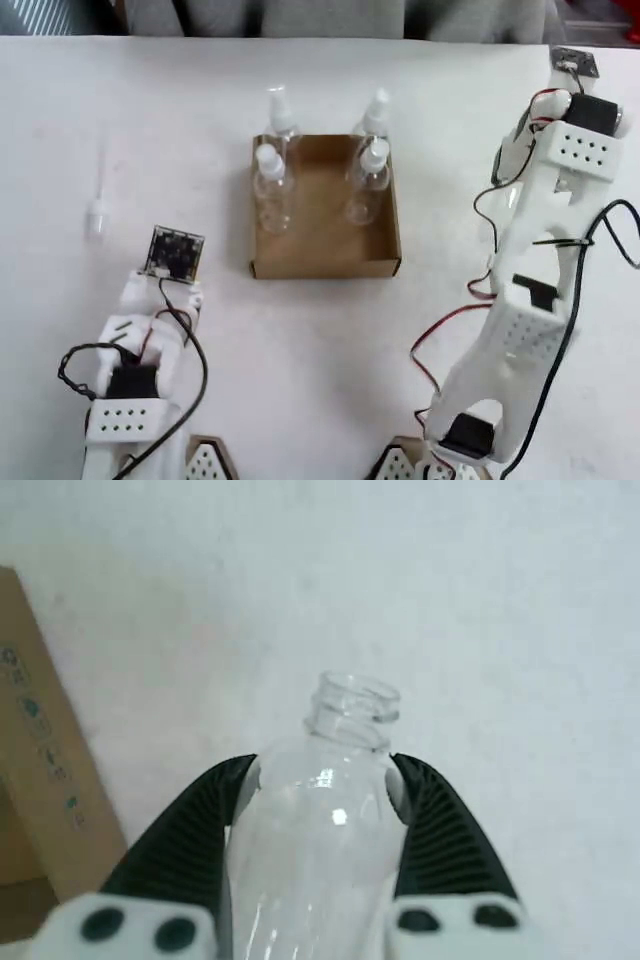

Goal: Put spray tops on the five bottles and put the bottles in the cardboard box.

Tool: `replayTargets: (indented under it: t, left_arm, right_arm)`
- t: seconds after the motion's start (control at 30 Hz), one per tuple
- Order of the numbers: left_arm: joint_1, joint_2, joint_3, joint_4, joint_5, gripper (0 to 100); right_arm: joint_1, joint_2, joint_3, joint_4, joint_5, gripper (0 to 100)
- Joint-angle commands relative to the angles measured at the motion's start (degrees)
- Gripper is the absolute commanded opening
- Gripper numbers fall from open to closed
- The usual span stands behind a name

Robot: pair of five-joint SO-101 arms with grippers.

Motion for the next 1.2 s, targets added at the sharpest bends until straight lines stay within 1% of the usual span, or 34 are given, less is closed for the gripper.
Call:
replayTargets:
  t: [0.0,0.1,0.13,0.27,0.37,0.47,0.57,0.67,0.87,1.0,1.07,1.17]
  left_arm:
    - [0.4,-0.3,-0.3,-0.4,-0.4,2]
    - [0.3,-0.3,-0.3,-0.3,-0.4,2]
    - [0.3,-0.3,-0.3,-0.3,-0.4,2]
    - [0.2,-0.3,-0.3,-0.2,-0.4,2]
    - [0.2,-0.3,-0.3,-0.1,-0.4,2]
    - [0.2,-0.3,-0.3,0.0,-0.4,2]
    - [0.2,-0.3,-0.3,0.0,-0.4,2]
    - [0.2,-0.3,-0.3,0.0,-0.4,2]
    - [0.2,-0.3,-0.3,0.0,-0.4,2]
    - [0.2,-0.3,-0.3,0.0,-0.4,2]
    - [0.2,-0.3,-0.3,0.0,-0.4,2]
    - [0.3,-0.3,-0.3,0.0,-0.4,2]
  right_arm:
    - [-1.0,-13.7,13.2,2.6,0.8,2.0]
    - [-0.8,-18.7,20.6,2.6,1.1,2.0]
    - [-0.7,-20.3,23.0,2.6,2.4,2.0]
    - [0.3,-26.6,33.4,2.5,11.6,1.8]
    - [2.8,-31.1,40.8,0.7,14.2,1.8]
    - [7.0,-34.7,49.1,-4.9,15.7,1.9]
    - [11.3,-37.1,58.0,-11.9,20.5,2.0]
    - [15.1,-38.4,65.5,-19.3,23.6,2.0]
    - [20.7,-38.4,75.4,-33.5,30.1,2.2]
    - [23.0,-38.3,81.8,-42.2,33.8,2.3]
    - [23.3,-38.3,84.0,-44.8,34.2,5.6]
    - [23.5,-38.3,84.7,-45.2,34.2,15.7]
